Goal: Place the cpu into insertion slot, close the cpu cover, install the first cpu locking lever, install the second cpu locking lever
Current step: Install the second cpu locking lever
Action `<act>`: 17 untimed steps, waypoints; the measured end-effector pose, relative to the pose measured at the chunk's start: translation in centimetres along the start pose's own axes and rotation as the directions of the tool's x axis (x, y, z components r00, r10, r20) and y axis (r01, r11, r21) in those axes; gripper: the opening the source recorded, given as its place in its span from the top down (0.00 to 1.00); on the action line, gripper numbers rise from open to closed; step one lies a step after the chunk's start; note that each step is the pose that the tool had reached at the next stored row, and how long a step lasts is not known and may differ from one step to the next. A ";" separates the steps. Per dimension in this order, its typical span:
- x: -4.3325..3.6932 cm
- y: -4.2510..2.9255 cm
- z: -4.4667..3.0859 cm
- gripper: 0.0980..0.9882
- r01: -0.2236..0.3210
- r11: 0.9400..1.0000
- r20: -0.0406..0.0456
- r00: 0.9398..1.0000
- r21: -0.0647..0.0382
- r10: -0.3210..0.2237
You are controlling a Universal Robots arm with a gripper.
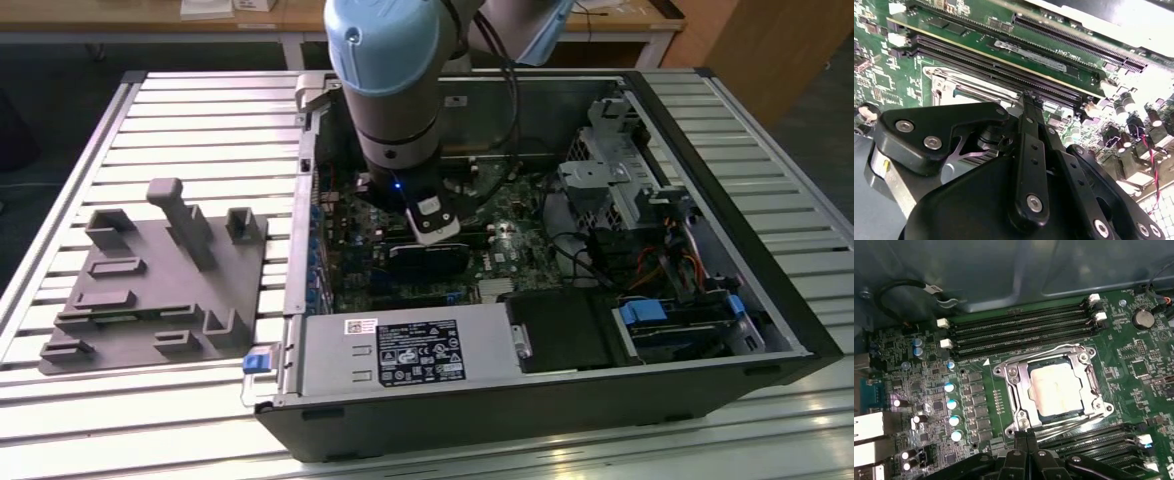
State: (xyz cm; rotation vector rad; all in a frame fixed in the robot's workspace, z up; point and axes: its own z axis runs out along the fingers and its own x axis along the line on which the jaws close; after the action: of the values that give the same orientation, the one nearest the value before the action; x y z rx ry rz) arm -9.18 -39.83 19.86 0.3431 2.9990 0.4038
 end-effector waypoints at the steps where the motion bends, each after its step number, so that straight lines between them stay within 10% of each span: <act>1: 0.05 -0.07 0.06 0.99 -0.001 1.000 -0.001 1.000 -0.005 0.001; 6: 0.21 -0.23 0.40 0.99 -0.002 1.000 -0.005 1.000 -0.024 0.002; 17: 0.51 -0.35 0.79 0.99 -0.003 0.999 -0.007 1.000 -0.032 0.003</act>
State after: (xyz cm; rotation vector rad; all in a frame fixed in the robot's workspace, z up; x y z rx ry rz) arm -9.66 -39.84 18.97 0.3439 2.9957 0.4535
